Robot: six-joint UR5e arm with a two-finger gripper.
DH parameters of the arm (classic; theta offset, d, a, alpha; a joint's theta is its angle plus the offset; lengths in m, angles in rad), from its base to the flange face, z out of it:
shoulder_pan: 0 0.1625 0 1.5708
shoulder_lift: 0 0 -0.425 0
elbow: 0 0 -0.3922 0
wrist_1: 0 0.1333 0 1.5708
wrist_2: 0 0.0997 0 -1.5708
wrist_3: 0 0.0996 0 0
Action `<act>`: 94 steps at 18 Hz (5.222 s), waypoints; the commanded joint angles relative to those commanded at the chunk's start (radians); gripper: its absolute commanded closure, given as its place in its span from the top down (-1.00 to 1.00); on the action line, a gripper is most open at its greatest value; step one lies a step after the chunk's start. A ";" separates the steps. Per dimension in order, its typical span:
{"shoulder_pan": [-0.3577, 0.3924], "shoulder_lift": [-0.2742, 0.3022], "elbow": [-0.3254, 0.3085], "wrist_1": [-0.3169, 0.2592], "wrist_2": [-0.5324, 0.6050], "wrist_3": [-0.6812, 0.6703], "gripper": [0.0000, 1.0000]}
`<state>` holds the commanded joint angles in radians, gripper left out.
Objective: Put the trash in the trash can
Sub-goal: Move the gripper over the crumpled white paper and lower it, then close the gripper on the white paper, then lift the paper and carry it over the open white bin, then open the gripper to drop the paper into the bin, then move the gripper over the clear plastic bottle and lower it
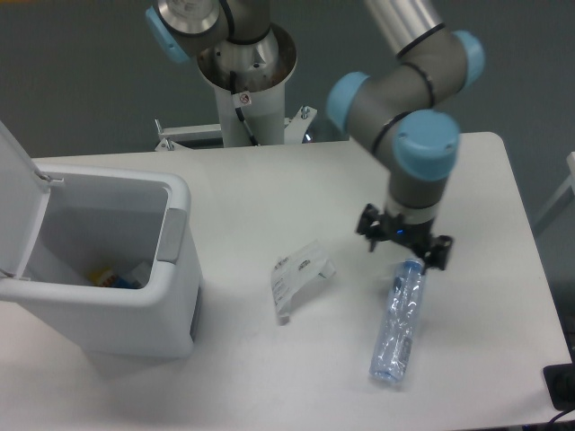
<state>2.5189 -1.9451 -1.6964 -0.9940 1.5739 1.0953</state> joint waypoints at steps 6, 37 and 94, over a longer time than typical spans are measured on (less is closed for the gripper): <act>-0.054 0.015 -0.100 0.040 -0.023 -0.006 1.00; -0.023 -0.001 0.009 -0.026 -0.247 -0.095 -1.00; -0.002 -0.104 0.247 0.107 -0.393 -0.557 1.00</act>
<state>2.5172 -2.0491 -1.4499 -0.8866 1.1810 0.5382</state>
